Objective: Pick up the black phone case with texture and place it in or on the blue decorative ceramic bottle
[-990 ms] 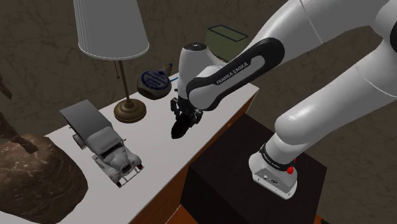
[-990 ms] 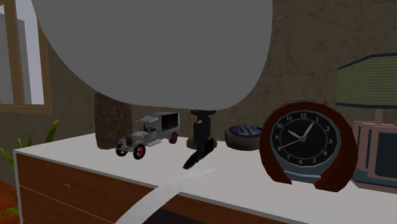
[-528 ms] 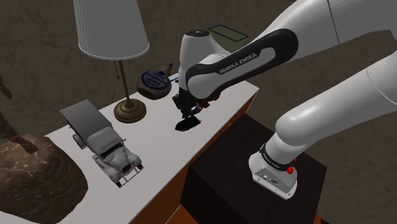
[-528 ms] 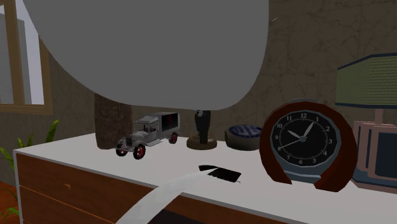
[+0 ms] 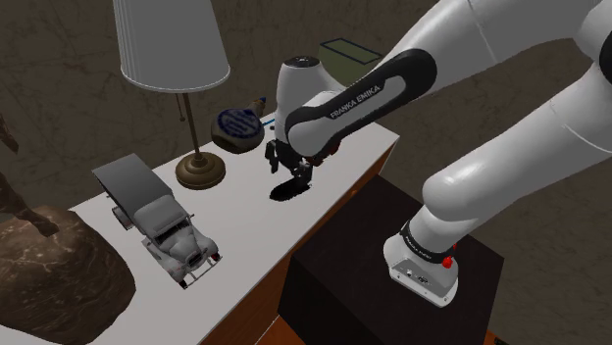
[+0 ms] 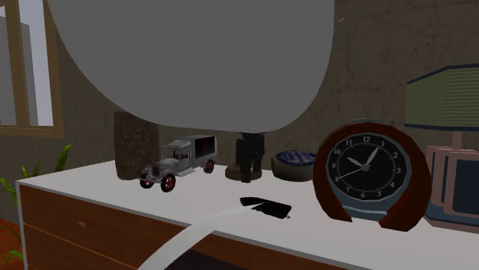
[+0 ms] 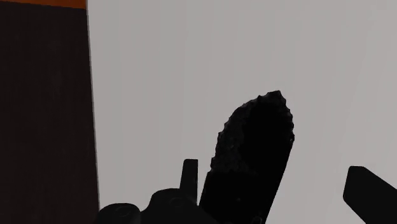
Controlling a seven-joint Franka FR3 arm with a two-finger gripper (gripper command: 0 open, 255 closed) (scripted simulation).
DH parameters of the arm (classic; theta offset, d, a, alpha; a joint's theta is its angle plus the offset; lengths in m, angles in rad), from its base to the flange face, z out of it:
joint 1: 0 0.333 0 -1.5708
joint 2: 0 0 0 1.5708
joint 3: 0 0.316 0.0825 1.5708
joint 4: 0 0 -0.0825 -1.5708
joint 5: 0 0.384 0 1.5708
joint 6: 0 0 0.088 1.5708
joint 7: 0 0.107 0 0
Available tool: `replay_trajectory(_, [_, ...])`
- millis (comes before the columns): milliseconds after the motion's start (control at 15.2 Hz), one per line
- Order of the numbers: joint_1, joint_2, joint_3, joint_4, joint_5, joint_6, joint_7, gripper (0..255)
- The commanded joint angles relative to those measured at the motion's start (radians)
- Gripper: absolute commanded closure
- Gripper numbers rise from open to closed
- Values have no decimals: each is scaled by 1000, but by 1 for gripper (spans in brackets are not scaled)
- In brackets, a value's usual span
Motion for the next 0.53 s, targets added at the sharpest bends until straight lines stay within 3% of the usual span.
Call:
replay_trajectory(0, [-71, 86, 42, -11, -74, 83, 160, 0])
replay_trajectory(462, [-126, 246, 55, -22, -309, 203, 351, 0])
